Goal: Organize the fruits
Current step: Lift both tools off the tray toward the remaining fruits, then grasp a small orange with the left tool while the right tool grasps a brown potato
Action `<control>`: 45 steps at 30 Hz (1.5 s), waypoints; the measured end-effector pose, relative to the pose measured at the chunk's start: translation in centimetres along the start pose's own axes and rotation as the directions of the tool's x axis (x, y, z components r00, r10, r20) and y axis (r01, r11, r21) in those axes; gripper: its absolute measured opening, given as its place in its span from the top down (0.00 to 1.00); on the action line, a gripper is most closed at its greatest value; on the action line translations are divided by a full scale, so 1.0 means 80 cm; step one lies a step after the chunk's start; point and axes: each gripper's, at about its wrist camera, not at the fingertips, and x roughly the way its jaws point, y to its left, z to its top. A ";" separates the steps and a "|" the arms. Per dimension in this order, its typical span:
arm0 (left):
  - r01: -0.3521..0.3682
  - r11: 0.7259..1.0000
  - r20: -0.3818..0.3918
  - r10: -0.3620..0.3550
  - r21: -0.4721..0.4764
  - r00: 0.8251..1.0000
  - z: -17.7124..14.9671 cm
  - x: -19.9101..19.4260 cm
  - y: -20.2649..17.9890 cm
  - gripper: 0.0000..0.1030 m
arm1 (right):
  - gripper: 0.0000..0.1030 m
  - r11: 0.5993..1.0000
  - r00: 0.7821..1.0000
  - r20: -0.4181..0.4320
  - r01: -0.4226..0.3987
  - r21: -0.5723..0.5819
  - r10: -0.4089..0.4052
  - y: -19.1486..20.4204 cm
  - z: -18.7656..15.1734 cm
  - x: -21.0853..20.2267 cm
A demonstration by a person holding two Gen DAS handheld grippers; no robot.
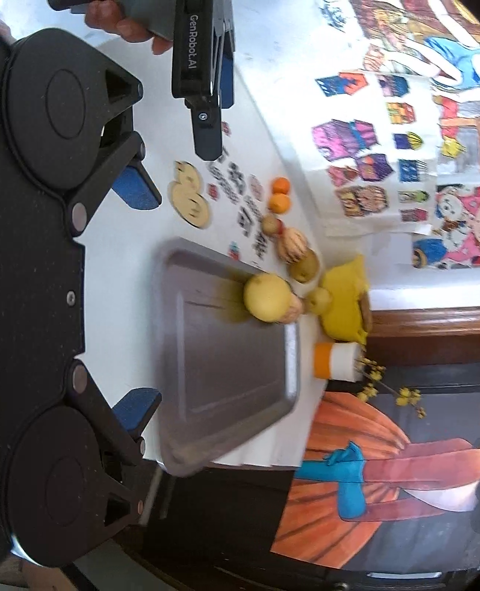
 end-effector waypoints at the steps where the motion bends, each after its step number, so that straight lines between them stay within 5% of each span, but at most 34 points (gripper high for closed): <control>1: -0.007 1.000 -0.009 0.007 0.005 1.000 -0.002 -0.001 0.005 0.00 | 0.01 1.000 1.000 -0.014 -0.003 0.001 0.003 0.004 -0.002 0.000; 12: -0.102 0.994 -0.098 0.104 0.028 0.990 -0.005 0.000 0.078 0.00 | 0.01 0.998 0.996 -0.089 -0.036 -0.054 0.032 0.051 0.009 0.018; 19: -0.157 0.988 -0.121 0.155 -0.007 0.980 0.023 0.020 0.115 0.00 | 0.01 0.987 0.981 -0.157 -0.131 -0.096 0.115 0.079 0.044 0.049; 29: -0.142 0.971 -0.080 0.128 -0.192 0.988 0.089 0.083 0.143 0.00 | 0.01 0.975 0.990 -0.048 -0.137 -0.177 0.131 0.090 0.111 0.113; 37: -0.132 0.983 -0.032 0.129 -0.124 0.991 0.116 0.152 0.140 0.00 | 0.01 0.967 0.989 0.008 -0.141 -0.214 0.146 0.094 0.136 0.181; 45: -0.116 0.984 -0.040 0.112 -0.131 0.993 0.112 0.184 0.156 0.06 | 0.20 0.960 0.988 -0.003 -0.149 -0.238 0.152 0.091 0.153 0.232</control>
